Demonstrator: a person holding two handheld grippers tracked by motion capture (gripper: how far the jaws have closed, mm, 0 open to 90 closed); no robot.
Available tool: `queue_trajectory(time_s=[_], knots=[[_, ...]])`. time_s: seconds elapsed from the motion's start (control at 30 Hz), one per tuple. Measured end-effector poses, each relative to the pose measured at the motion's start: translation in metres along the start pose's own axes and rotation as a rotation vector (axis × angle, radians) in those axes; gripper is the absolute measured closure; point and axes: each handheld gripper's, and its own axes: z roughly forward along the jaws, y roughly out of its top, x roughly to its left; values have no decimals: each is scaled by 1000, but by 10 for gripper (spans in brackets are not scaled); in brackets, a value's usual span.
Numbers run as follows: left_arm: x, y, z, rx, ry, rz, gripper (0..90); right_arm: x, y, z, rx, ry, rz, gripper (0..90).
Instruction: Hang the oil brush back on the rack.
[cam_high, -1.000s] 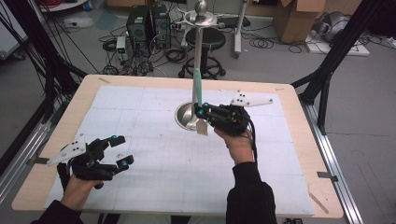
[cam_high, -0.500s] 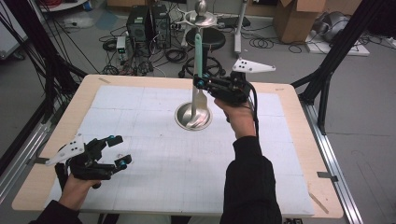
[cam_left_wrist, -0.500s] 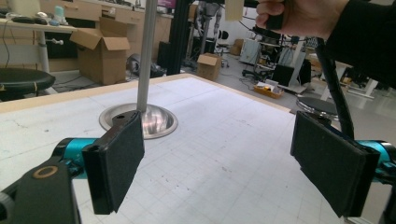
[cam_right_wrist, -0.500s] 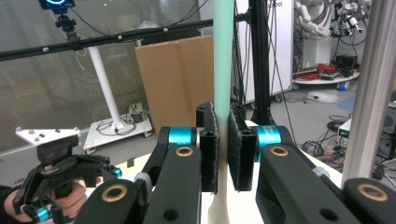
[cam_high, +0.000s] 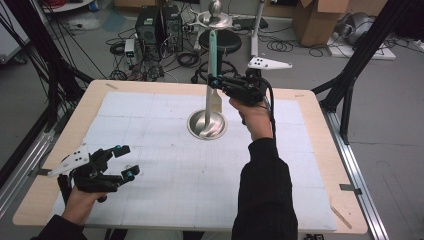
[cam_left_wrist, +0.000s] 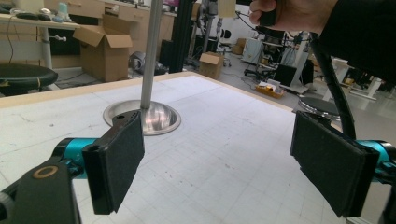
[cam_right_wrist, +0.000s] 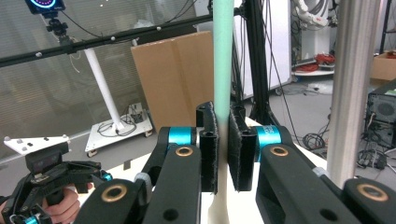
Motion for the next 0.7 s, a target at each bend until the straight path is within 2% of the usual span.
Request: queue_trajectory(time_s=[0.17,0.37,0.5,0.6,0.7], knots=[[0,0,0,-1,0,-3,179,-3,1,1,-5,-7,15,844],[0,0,1,-4,-1,-6,179,-7,-2,3,20,-18,30,844],[1,0,0,-5,1,-6,180,-8,-2,4,20,-21,26,845],[1,0,0,-4,-1,-11,179,-7,-1,5,25,-51,17,843],[1,0,1,-1,0,-15,179,-8,0,7,29,-50,18,845]])
